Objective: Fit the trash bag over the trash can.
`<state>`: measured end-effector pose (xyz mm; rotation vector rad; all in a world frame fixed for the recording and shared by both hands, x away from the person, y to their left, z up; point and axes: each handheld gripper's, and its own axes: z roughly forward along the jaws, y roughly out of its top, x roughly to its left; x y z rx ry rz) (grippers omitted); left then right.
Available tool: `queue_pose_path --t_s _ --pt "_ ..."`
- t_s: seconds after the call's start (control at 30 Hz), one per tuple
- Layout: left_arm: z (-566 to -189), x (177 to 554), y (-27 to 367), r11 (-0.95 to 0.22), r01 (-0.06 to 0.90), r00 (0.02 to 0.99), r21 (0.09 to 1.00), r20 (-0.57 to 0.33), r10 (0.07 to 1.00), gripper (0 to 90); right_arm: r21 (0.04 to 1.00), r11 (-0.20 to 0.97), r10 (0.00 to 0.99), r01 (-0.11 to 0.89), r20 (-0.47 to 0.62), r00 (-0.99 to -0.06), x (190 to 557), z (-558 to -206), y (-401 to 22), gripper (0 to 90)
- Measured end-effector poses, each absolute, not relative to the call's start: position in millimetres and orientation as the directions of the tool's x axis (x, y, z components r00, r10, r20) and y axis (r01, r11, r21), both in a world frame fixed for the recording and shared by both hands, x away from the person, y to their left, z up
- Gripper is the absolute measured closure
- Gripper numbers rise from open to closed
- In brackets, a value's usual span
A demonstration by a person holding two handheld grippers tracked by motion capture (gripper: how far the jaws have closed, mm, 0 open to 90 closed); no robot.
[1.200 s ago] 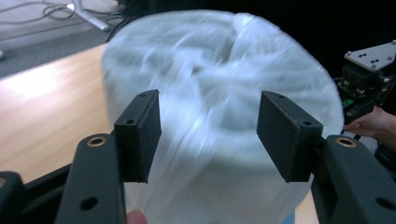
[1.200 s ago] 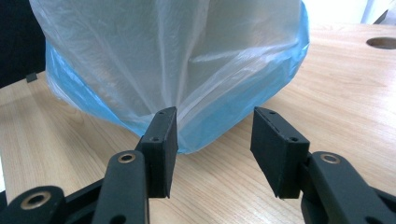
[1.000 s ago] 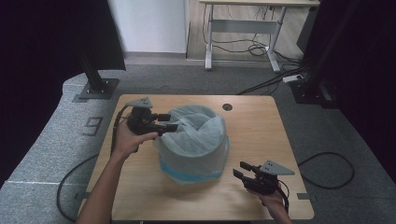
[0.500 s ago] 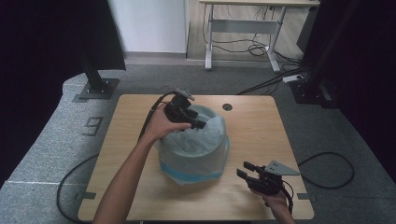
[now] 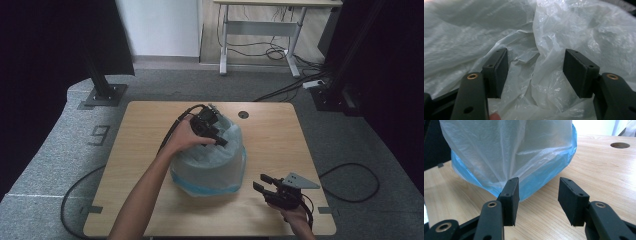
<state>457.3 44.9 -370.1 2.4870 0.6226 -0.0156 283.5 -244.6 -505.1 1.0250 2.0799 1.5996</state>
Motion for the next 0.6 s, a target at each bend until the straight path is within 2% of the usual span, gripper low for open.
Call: queue_pose_path --t_s 0.33,0.6 --pt "-380.7 458.0 38.7 -0.751 0.441 0.889 0.492 -0.126 0.44 37.3 0.931 0.127 0.709 0.343 0.157 -0.688 283.6 -506.4 -243.3 50.3" --pt "-350.7 445.0 61.8 -0.67 0.417 0.886 0.615 -0.109 0.451 38.4 0.93 0.119 0.711 0.347 0.164 -0.683 283.9 -506.5 -245.0 50.3"
